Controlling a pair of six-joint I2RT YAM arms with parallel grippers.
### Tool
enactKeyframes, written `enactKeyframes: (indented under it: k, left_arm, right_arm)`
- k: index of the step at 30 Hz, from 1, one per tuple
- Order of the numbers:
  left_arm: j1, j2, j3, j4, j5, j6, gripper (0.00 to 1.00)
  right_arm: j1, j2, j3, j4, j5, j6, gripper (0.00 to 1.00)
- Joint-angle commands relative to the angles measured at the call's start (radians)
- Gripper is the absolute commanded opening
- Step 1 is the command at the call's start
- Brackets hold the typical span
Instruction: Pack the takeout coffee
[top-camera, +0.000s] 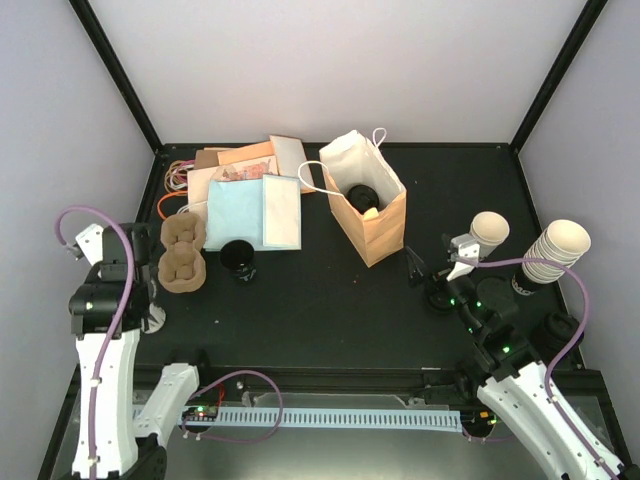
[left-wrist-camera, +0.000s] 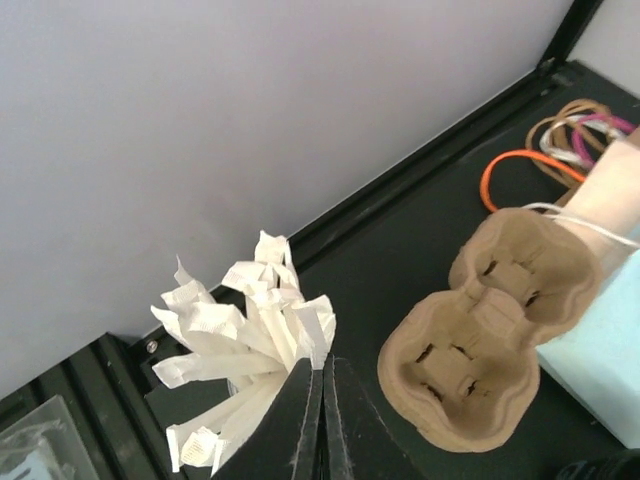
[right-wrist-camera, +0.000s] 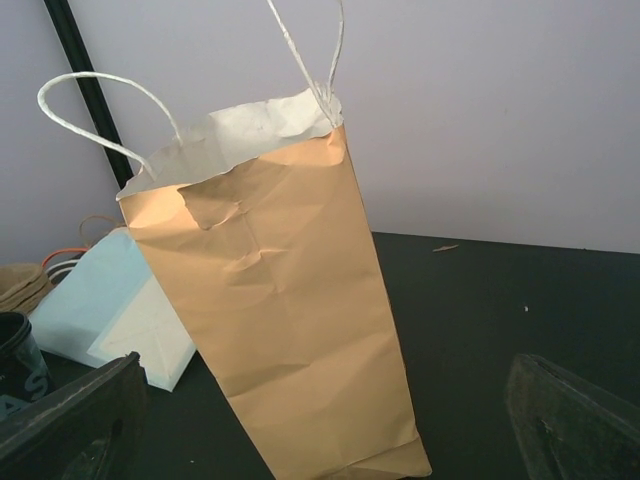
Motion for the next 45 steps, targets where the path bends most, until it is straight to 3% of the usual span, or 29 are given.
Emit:
enactKeyframes:
  k: [1, 10, 15, 18, 22, 26, 29, 32, 39, 45]
  left_arm:
    - [-0.001, -0.081, 0.018, 0.082, 0.052, 0.154, 0.01]
    - [-0.002, -0.130, 0.188, 0.112, 0.185, 0.226, 0.01]
    - [-0.001, -0.125, 0.335, 0.090, 0.275, 0.192, 0.02]
    - [-0.002, -0.111, 0.466, 0.090, 0.359, 0.161, 0.02]
    - [-0.001, -0.136, 0.515, 0.200, 0.530, 0.097, 0.02]
    - [-0.002, -0.151, 0.459, 0.395, 0.815, -0.009, 0.02]
    - [-0.001, -0.172, 0.258, 0.729, 1.110, -0.182, 0.02]
    - [-0.002, -0.153, 0.092, 1.011, 1.266, -0.411, 0.02]
    - [-0.037, -0.067, 0.030, 1.167, 1.258, -0.456, 0.02]
    - [-0.221, 0.051, 0.016, 1.291, 1.154, -0.414, 0.01]
  right_arm:
    - [-0.003, 0.002, 0.000, 0.037, -0.015, 0.011, 1.00]
    - [-0.003, 0.020, 0.004, 0.044, -0.029, 0.009, 1.00]
    - [-0.003, 0.018, 0.007, 0.036, -0.027, 0.008, 1.00]
    - [-0.003, 0.014, 0.008, 0.030, -0.025, 0.007, 1.00]
    - [-0.003, 0.013, 0.007, 0.028, -0.025, 0.006, 1.00]
    - [-0.003, 0.006, 0.012, 0.019, -0.020, 0.004, 1.00]
    - [-0.003, 0.002, 0.009, 0.019, -0.020, 0.003, 1.00]
    - [-0.003, 0.002, 0.014, 0.012, -0.018, 0.004, 1.00]
    - [-0.003, -0.025, 0.032, -0.034, 0.000, -0.003, 1.00]
    - [-0.003, -0.033, 0.039, -0.046, 0.021, -0.014, 1.00]
